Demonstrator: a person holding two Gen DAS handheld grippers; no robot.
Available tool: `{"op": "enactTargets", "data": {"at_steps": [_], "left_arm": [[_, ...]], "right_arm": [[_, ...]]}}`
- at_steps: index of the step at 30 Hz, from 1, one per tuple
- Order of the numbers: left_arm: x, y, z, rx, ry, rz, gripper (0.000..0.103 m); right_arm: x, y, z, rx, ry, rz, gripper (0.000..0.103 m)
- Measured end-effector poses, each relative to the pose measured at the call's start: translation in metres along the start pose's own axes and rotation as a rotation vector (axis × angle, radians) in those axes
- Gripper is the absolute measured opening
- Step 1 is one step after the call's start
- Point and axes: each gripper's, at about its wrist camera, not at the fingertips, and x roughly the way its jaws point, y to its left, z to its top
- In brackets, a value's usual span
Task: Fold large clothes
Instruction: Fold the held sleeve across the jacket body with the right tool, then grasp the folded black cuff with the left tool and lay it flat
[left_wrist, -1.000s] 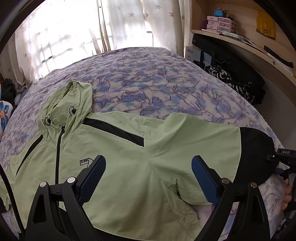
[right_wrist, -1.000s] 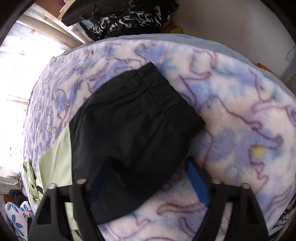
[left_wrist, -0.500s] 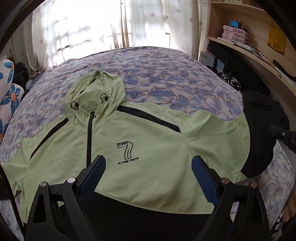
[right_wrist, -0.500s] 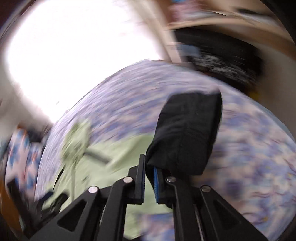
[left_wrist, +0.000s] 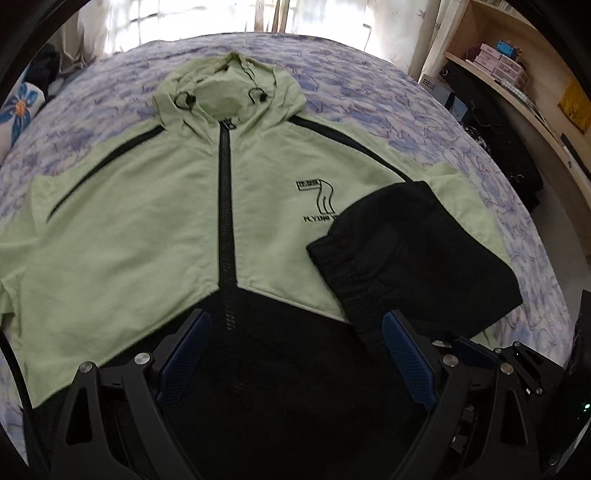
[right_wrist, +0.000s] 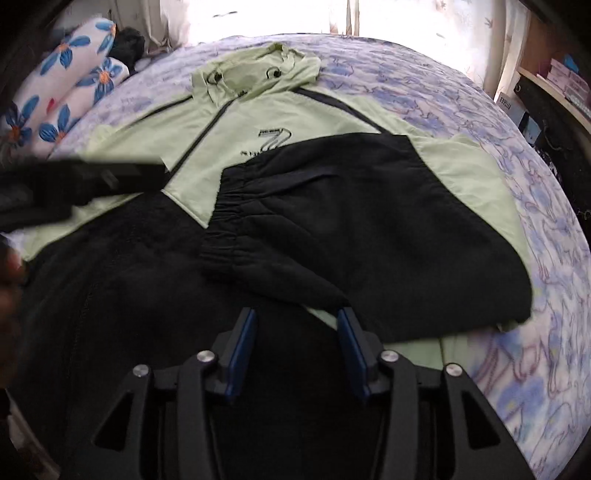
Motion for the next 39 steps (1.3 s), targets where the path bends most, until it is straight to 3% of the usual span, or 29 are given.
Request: {"op": "enactTargets", "data": {"at_steps": [5,8,11,15,16,17,18,20,23,27,32,36,38,39], "left_arm": [[0.029,-0.006,-0.011,-0.056,0.085,-0.183,0.093],[0.039,-0.017,-0.008,-0.055,0.098,-0.224,0.091],[0.053,-0.029,-0.006,-0.043,0.109,-0.223,0.091],[0.063,-0.045,0.0,-0.018,0.097,-0.162,0.09],[0.063,-0.047,0.0,-0.007,0.09,-0.147,0.086],[0.064,-0.053,0.002,0.019,0.079,-0.107,0.064],[0.065,-0.057,0.003,0.051,0.072,-0.079,0.026],[0.068,-0.068,0.008,0.095,0.096,-0.049,0.015],[0.05,-0.088,0.021,0.17,0.025,-0.017,0.005],[-0.002,-0.105,0.051,0.254,-0.163,0.051,0.005],[-0.066,-0.077,0.085,0.23,-0.356,0.132,0.005],[-0.079,-0.019,0.088,0.158,-0.367,0.25,0.005],[-0.069,0.011,0.083,0.1,-0.315,0.283,0.008],[-0.06,0.029,0.078,0.065,-0.268,0.296,0.015]], "right_arm": [[-0.016,-0.02,-0.011,0.126,-0.013,0.037,0.052],[-0.019,-0.039,-0.024,0.222,-0.005,0.079,0.052],[-0.011,-0.054,-0.034,0.278,0.017,0.098,0.052],[0.0,-0.06,-0.039,0.334,0.026,0.135,0.052],[0.001,-0.06,-0.038,0.338,0.024,0.137,0.052],[0.001,-0.06,-0.04,0.338,0.021,0.136,0.052],[0.0,-0.06,-0.041,0.335,0.018,0.132,0.052],[0.004,-0.058,-0.037,0.329,0.016,0.12,0.052],[0.006,-0.055,-0.032,0.321,0.015,0.111,0.052],[0.007,-0.056,-0.028,0.337,0.016,0.122,0.052],[0.0,-0.058,-0.03,0.352,0.007,0.131,0.052],[-0.006,-0.059,-0.028,0.348,0.0,0.139,0.052],[-0.008,-0.058,-0.025,0.34,0.004,0.137,0.052],[-0.007,-0.057,-0.024,0.336,0.007,0.129,0.052]]}}
